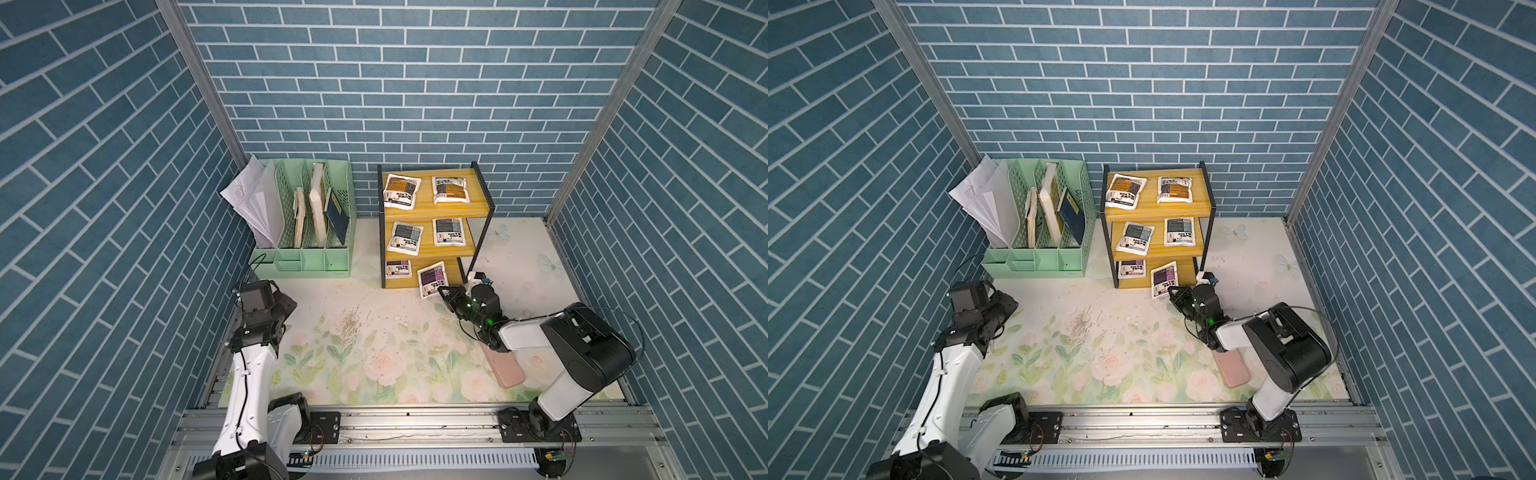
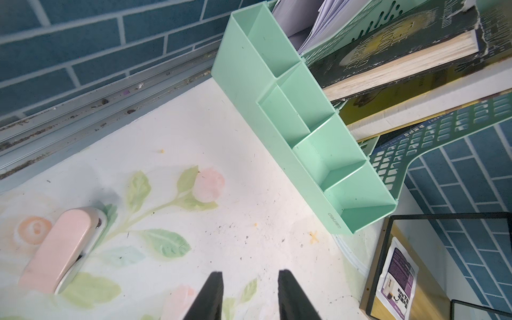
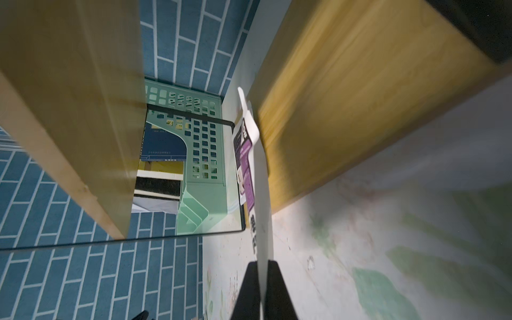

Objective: Place the bagged coffee beans on the shelf by color
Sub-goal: Place the coffee beans on the shelf.

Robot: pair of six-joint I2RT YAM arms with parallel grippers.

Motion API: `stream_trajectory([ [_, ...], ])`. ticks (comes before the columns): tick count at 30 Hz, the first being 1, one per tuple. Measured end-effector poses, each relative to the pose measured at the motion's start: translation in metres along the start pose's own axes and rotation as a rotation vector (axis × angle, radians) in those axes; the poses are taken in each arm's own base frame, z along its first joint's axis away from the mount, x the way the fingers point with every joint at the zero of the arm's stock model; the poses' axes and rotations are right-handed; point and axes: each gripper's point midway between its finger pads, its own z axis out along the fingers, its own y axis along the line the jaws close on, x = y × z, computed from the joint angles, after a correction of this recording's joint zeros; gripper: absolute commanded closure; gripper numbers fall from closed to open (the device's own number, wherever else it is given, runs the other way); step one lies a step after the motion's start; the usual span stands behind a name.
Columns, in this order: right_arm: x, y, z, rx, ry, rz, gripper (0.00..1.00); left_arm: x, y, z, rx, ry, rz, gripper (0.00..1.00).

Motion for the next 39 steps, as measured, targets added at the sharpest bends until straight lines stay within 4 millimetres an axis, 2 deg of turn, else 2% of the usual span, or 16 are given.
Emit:
stream_trajectory([
  [7,-0.017,0.0,0.02,0.02,-0.094,-0.005,1.0,0.002,-0.003,0.0,0.005,0.004,0.012,0.61],
  [10,-0.018,-0.004,0.029,0.041,-0.113,-0.008,1.0,0.003,-0.004,0.0,0.006,0.006,0.017,0.61],
  [17,-0.02,0.002,0.051,0.043,-0.125,-0.029,0.97,0.005,-0.006,0.0,0.01,0.01,0.024,0.6],
  [22,-0.018,-0.004,0.058,0.064,-0.129,-0.049,0.94,0.007,-0.007,0.0,0.011,0.012,0.034,0.61],
  [26,-0.02,-0.008,0.059,0.083,-0.14,-0.061,0.87,0.007,-0.007,0.0,0.012,0.012,0.04,0.6],
  [29,-0.023,-0.007,0.062,0.095,-0.155,-0.07,0.75,0.008,-0.007,0.0,0.009,0.012,0.041,0.6],
  [39,-0.029,-0.014,0.061,0.136,-0.188,-0.075,0.59,0.01,-0.005,0.001,0.003,0.016,0.044,0.6],
])
